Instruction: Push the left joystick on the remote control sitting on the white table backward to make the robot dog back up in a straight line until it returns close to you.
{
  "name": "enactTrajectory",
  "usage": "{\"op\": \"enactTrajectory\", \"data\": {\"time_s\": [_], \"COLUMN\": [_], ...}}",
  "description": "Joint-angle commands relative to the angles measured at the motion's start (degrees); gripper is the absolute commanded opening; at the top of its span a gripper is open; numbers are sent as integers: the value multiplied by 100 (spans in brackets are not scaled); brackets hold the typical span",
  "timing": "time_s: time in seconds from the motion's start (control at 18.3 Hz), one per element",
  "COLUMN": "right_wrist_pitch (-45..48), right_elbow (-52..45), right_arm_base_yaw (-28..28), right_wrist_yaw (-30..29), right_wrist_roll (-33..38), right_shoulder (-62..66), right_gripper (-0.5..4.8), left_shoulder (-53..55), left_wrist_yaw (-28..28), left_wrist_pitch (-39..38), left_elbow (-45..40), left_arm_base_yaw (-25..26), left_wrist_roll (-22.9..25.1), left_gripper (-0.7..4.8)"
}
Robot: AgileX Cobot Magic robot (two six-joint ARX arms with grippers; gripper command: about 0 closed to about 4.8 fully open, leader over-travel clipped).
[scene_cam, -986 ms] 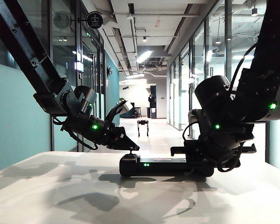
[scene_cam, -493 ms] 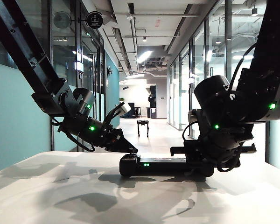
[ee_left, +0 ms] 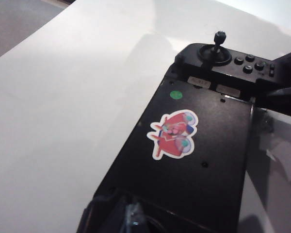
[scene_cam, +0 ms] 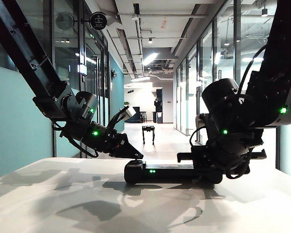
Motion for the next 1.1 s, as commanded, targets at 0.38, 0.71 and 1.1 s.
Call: {"op": "enactTrajectory", "data": {"time_s": [0.38, 0.71, 1.1], "right_wrist_pitch": [164, 162, 164], "right_elbow": [28, 28, 28], "right_arm_base_yaw": [-9, -9, -9], "right_wrist_yaw": [118, 118, 118], "right_wrist_roll": [22, 22, 22], "right_shoulder": [-31, -31, -31], "right_gripper": [170, 170, 170], "left_shoulder": [-7, -7, -7], "left_wrist_yaw": [127, 127, 127], "left_wrist_pitch": [-63, -111, -125], "left_elbow": [11, 11, 11], "left_arm_base_yaw": [-2, -2, -4], "left_wrist_roll": [39, 42, 42], "left_gripper": [-5, -5, -5]}}
